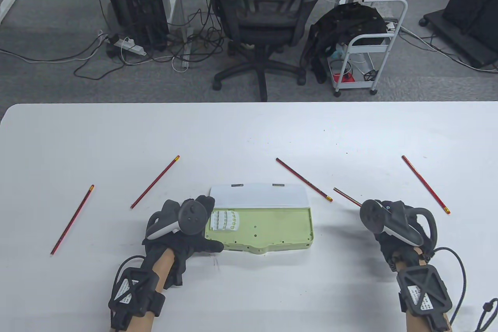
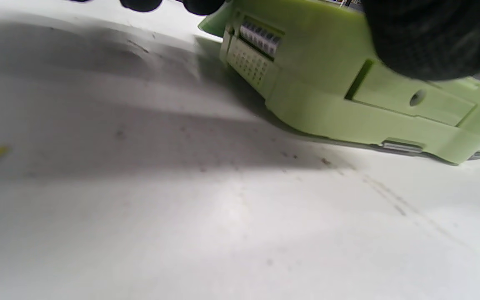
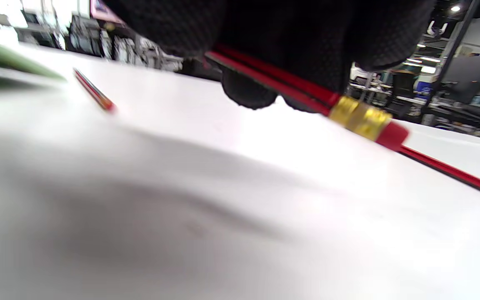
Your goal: Organize multifunction pencil case
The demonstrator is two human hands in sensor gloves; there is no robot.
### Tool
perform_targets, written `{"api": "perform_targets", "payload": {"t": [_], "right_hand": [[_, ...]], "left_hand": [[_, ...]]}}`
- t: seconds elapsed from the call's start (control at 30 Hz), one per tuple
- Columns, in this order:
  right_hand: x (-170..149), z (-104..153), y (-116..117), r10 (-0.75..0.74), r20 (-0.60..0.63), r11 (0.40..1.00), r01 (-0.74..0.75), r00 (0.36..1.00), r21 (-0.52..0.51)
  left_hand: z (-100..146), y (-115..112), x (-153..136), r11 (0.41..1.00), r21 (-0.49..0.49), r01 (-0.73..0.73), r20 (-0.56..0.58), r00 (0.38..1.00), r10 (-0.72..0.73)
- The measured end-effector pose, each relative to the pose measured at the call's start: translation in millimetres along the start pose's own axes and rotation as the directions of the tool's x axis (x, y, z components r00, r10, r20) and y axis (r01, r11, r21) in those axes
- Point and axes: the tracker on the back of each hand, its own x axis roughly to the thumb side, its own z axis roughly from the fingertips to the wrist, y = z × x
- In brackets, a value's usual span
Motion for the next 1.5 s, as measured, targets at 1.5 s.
{"api": "perform_targets", "payload": {"t": [1.5], "right_hand": [[188, -36, -13, 0.14, 0.362, 0.989, -0.145, 0.922, -0.013]], "left_hand": [[0, 0, 0, 1.0, 0.013, 0.007, 0.003, 1.0, -0.007]]}}
